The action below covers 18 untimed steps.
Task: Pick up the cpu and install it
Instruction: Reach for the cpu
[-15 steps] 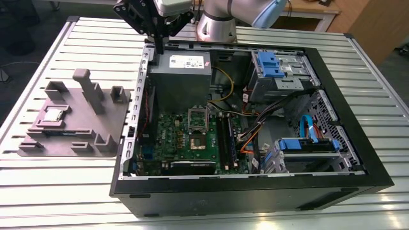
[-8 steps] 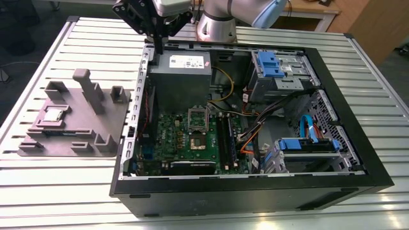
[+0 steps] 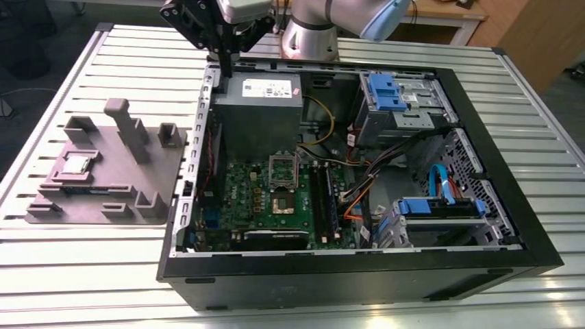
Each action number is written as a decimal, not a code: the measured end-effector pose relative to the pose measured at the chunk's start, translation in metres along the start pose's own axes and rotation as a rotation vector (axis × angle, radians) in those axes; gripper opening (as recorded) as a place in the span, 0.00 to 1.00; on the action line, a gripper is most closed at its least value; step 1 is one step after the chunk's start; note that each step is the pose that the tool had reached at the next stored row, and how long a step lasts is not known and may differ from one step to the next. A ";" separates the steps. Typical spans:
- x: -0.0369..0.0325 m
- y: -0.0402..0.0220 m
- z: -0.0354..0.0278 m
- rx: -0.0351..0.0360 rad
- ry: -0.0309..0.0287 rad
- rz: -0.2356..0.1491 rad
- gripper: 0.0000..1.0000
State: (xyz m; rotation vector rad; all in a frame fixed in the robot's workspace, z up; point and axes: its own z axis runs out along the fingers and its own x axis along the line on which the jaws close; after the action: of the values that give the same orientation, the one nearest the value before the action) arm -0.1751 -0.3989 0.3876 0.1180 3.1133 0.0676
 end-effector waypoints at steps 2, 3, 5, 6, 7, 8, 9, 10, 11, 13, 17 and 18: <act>0.0005 0.0000 0.0000 0.0000 0.0000 0.000 0.10; 0.0009 -0.0001 0.0000 0.0000 0.0000 0.000 0.10; 0.0016 -0.0001 0.0000 -0.0001 -0.0001 0.000 0.10; 0.0020 -0.0001 0.0000 0.0000 0.0000 0.000 0.10; 0.0022 -0.0002 0.0001 0.0000 0.0000 0.000 0.10; 0.0023 -0.0002 0.0001 0.0000 0.0000 0.000 0.10; 0.0025 -0.0002 0.0001 0.0000 0.0000 0.000 0.10; 0.0026 -0.0002 0.0001 0.0000 0.0000 0.000 0.10; 0.0028 -0.0002 0.0002 -0.0001 -0.0001 0.000 0.10; 0.0033 -0.0003 0.0002 0.0000 0.0000 0.000 0.10; 0.0039 -0.0003 0.0003 0.0000 0.0000 0.000 0.10; 0.0041 -0.0003 0.0003 0.0000 0.0000 0.000 0.10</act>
State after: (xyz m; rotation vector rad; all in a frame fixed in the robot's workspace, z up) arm -0.1792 -0.3989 0.3872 0.1180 3.1133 0.0676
